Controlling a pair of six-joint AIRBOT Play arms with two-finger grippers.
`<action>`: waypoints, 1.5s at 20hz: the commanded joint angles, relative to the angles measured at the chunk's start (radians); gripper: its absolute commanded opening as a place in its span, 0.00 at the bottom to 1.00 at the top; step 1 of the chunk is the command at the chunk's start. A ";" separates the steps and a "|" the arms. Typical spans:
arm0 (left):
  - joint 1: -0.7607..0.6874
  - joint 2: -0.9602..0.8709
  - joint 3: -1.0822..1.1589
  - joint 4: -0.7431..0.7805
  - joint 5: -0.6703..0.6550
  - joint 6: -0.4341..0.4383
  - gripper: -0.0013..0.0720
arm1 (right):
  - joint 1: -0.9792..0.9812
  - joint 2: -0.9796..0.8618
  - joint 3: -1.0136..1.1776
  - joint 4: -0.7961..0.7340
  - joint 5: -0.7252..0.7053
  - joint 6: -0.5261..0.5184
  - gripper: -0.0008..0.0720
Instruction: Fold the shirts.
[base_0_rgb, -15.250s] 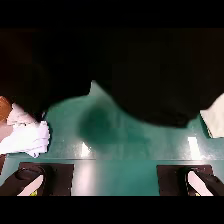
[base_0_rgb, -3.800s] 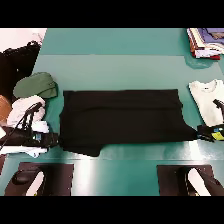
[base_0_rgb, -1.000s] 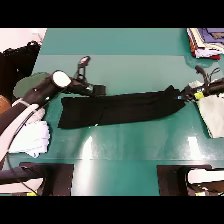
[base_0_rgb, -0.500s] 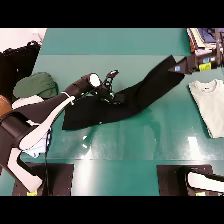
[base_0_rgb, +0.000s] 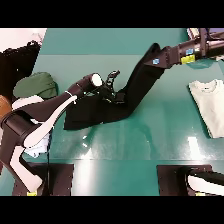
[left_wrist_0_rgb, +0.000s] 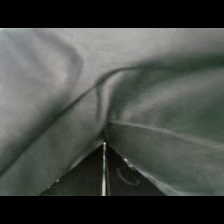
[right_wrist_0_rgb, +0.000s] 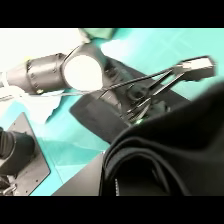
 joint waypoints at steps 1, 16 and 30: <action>0.059 0.062 0.014 0.043 -0.047 0.000 0.05 | 0.074 0.001 0.005 0.005 -0.020 -0.018 0.04; 0.649 0.625 0.014 0.380 -0.200 0.009 0.06 | 0.690 -0.514 0.262 0.155 -0.484 -0.285 0.77; 0.660 0.626 0.013 0.296 -0.281 0.034 0.06 | 0.134 -0.208 -0.356 -0.238 -0.306 0.128 0.60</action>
